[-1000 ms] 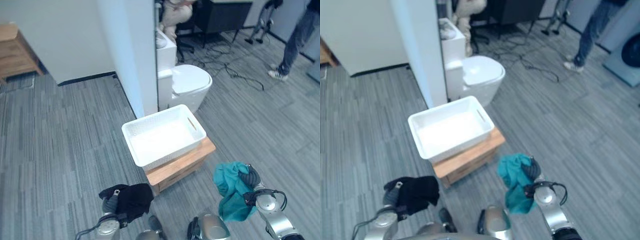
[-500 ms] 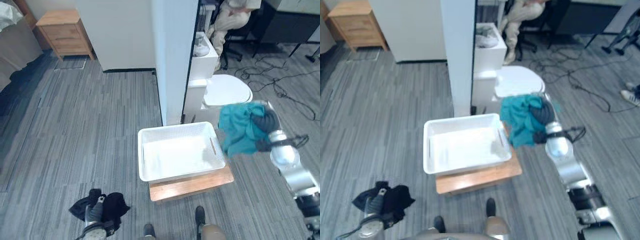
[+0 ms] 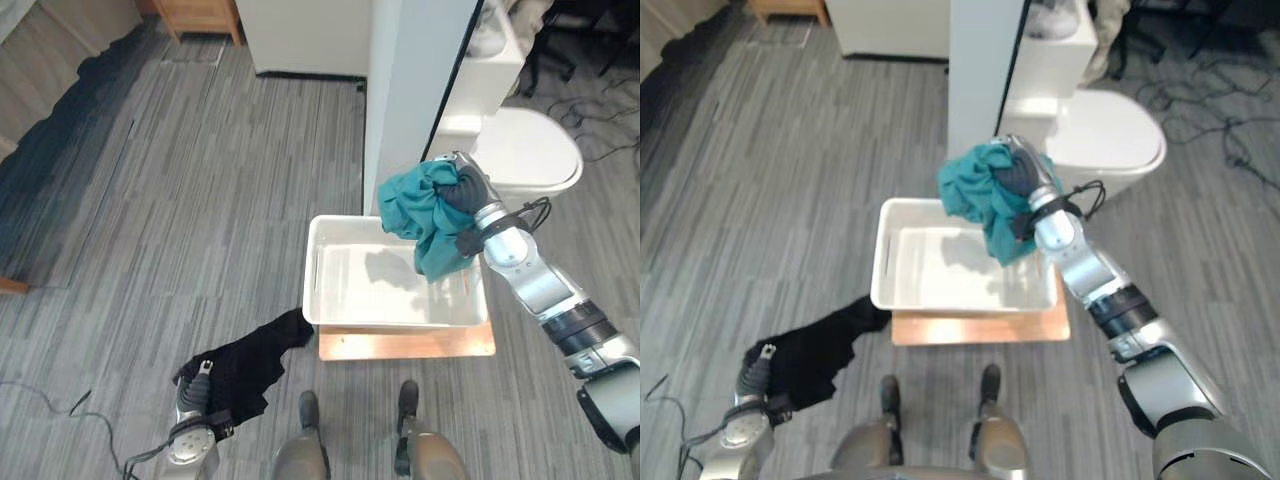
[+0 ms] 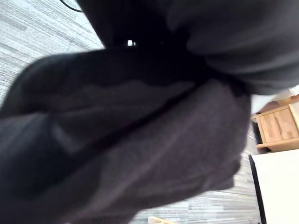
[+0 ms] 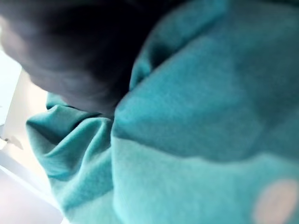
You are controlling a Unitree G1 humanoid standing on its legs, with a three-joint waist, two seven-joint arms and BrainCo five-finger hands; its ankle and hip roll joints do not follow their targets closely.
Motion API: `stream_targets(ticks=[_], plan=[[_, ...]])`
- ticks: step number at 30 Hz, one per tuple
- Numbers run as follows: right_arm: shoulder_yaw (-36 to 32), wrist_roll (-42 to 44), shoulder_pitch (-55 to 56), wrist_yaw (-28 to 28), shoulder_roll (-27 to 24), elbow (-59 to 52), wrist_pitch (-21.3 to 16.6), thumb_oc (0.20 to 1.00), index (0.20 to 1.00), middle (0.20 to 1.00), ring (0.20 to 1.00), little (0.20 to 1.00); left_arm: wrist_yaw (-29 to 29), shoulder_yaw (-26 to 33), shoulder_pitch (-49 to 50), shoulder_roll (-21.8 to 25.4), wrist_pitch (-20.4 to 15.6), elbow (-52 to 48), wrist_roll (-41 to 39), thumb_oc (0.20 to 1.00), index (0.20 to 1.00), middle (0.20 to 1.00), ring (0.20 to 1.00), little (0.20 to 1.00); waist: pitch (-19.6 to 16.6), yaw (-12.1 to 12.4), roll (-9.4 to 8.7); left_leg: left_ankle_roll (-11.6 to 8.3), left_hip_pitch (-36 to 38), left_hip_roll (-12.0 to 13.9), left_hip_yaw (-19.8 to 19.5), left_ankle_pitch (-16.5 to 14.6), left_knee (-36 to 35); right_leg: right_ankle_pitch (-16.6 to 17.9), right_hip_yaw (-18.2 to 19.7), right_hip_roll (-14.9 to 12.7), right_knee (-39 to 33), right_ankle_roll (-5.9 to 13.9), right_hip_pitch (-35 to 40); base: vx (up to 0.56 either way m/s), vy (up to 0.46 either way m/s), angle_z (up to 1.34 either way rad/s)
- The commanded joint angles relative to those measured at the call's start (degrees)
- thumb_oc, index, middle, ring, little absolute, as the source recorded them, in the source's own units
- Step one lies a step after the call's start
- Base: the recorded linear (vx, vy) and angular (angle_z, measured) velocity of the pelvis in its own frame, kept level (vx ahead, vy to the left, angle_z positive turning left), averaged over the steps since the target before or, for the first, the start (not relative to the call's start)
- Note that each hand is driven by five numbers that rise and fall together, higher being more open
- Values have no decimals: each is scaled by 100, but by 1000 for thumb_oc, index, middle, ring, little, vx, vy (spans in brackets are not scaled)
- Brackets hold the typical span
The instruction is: Tidy up the quilt and then pick up the clothes from the bed and put them into the laundry hamper.
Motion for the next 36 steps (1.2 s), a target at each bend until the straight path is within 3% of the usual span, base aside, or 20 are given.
stream_targets(ticks=[1,2,3,5,8,11,13,14,22,26,27,31,32,35,36], plan=[[172,-307,-221,-80,-12,326,-101,464,464,464,464,464,-70,76,-665,526,-605,-498,64,200,200,200,200,200,-192,-39,108,-496,161,549,317,145,-29,-763,-18,-258,24,412,297,-11,-12,9],[172,-307,-221,-80,-12,326,-101,464,464,464,464,464,-70,76,-665,526,-605,-498,64,200,200,200,200,200,-192,-39,108,-496,161,549,317,145,-29,-763,-18,-258,24,412,297,0,0,0],[235,-591,-26,-92,29,540,-66,1000,1000,1000,1000,1000,-76,43,-904,712,-674,-855,296,200,200,200,200,200,-173,-60,148,-502,166,549,305,138,-29,-781,-25,-261,24,413,312,0,0,0],[221,-948,201,-153,55,745,1,1000,1000,1000,1000,1000,-70,36,-1117,827,-737,-1210,481,200,200,200,200,200,-164,-94,182,-503,204,544,305,120,-29,-800,-11,-265,24,408,350,-9,-7,8],[289,-2299,472,-333,-236,465,40,1000,1000,1000,1000,1000,-59,5,-1322,845,-913,-2063,647,200,200,200,200,200,-221,-203,215,-497,396,548,329,55,-29,-864,30,-281,24,409,516,11,-3,11],[78,-2664,990,-466,-336,294,-10,1000,1000,1000,1000,1000,-149,-104,-1332,752,-994,-2529,690,200,200,200,200,200,-296,-338,205,-480,565,545,391,-13,-29,-893,96,-293,24,409,625,35,14,-3],[-362,-2955,1677,-576,-627,-112,-48,1000,1000,1000,1000,1000,-89,-72,-1530,800,-1048,-2630,769,200,200,200,200,200,-393,-623,171,-473,745,545,506,-85,-29,-904,199,-284,24,413,707,69,24,-23],[-401,-2965,1733,-560,-640,-162,-41,1000,1000,1000,1000,1000,-88,-91,-1529,799,-1044,-2633,772,200,200,200,200,200,-394,-604,173,-473,756,545,508,-90,-29,-907,201,-284,24,414,717,62,22,-25],[-1518,-2865,3273,-412,-1023,-1481,-196,1000,1000,1000,1000,1000,212,-327,-2018,782,-746,-2366,1436,200,200,200,200,200,-547,-1417,262,-490,1095,584,977,-211,-29,-886,563,-258,24,454,674,51,34,-38],[-1674,-2599,3669,-278,-1053,-1791,-327,1000,1000,1000,1000,1000,437,-551,-2464,847,-514,-1684,1933,200,200,200,200,200,-563,-1783,312,-490,1153,576,1327,-267,-29,-814,868,-216,24,514,443,30,33,-58],[-1652,-2339,3880,-232,-1006,-1728,-358,1000,1000,1000,1000,1000,663,-715,-2925,812,-361,-1210,1975,200,200,200,200,200,-524,-2021,300,-497,1083,560,1440,-282,-29,-749,997,-207,24,572,235,-62,-2,-53],[-1607,-2160,4100,-164,-1012,-1582,-292,1000,1000,1000,1000,1000,839,-1014,-3872,668,-184,-322,1798,200,200,200,200,200,-419,-2288,297,-504,590,528,1520,-192,-29,-586,1163,-165,88,622,-436,-139,-13,-33],[-1599,-2194,4174,-108,-1014,-1409,-156,1000,1000,1000,1000,1000,442,-1232,-4001,385,-18,342,1236,1000,1000,1000,1000,1000,-355,-2344,356,-494,442,527,1538,-143,-29,-584,1179,-141,94,617,-578,-93,21,-16],[-1306,-2319,3900,-46,-917,-878,67,1000,1000,1000,1000,1000,-302,-1534,-4040,135,155,997,469,1000,1000,1000,1000,1000,-231,-2400,491,-496,460,532,1586,-119,-29,-604,1210,-130,94,590,-568,-1,40,-15],[-1296,-2318,3887,-52,-917,-866,64,1000,1000,1000,1000,1000,-306,-1530,-4045,138,151,1004,465,1000,1000,1000,1000,1000,-225,-2404,490,-496,463,533,1586,-120,-29,-605,1209,-129,94,590,-564,39,36,-16]])
